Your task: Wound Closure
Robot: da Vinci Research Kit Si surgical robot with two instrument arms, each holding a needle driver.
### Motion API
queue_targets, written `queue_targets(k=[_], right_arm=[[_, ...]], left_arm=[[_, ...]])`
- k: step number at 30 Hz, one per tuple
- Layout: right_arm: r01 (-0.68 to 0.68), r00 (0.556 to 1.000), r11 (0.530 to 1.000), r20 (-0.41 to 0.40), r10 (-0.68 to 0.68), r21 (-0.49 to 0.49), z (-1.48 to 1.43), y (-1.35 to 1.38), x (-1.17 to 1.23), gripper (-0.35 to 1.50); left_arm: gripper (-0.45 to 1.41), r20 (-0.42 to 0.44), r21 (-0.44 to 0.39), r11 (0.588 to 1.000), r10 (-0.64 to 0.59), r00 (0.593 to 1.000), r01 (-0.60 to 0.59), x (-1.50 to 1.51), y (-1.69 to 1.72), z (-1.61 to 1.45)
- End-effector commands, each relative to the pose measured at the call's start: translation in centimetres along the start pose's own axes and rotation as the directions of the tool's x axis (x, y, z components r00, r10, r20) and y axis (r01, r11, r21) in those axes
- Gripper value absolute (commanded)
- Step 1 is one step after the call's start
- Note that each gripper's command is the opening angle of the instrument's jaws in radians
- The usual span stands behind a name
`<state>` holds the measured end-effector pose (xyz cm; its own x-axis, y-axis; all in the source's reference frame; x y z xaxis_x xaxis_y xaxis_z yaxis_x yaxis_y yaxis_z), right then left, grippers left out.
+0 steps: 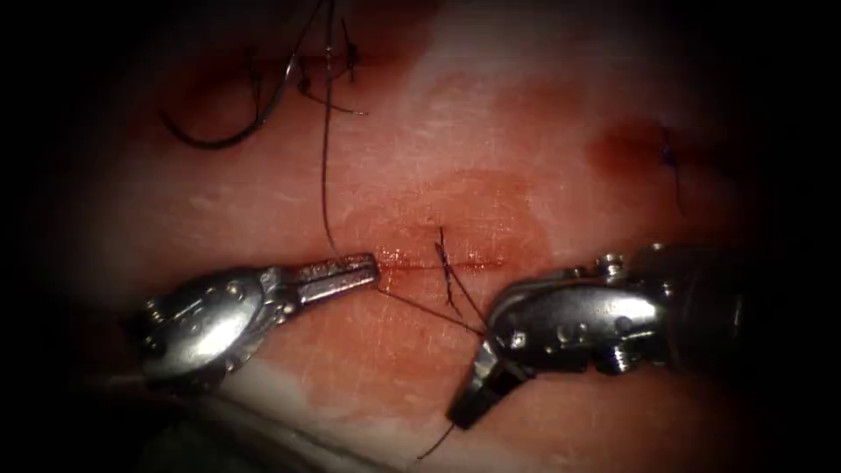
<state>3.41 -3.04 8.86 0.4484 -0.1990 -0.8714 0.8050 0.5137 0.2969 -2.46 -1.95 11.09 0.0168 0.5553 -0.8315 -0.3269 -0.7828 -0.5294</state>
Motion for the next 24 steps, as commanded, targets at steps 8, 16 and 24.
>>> queue_targets(k=[8, 16, 24], right_arm=[[-0.044, 0.987, 0.992, -0.161, 0.025, -0.115, -0.52, 0.16, 0.18, -0.35], [-0.061, 0.981, 0.986, -0.189, 0.031, -0.158, -0.57, 0.19, 0.12, -0.35], [-0.124, 0.973, 0.967, -0.218, 0.075, -0.224, -0.73, 0.31, -0.09, -0.35]], left_arm=[[-0.45, 0.007, -0.002, 1.0, -0.005, 1.0, 0.005, -0.15, 0.04, 0.04], [-0.45, 0.01, -0.007, 1.0, -0.007, 1.0, 0.007, -0.19, 0.08, -0.01], [-0.45, 0.032, -0.017, 1.0, -0.01, 0.999, 0.011, -0.23, 0.43, -0.14]])
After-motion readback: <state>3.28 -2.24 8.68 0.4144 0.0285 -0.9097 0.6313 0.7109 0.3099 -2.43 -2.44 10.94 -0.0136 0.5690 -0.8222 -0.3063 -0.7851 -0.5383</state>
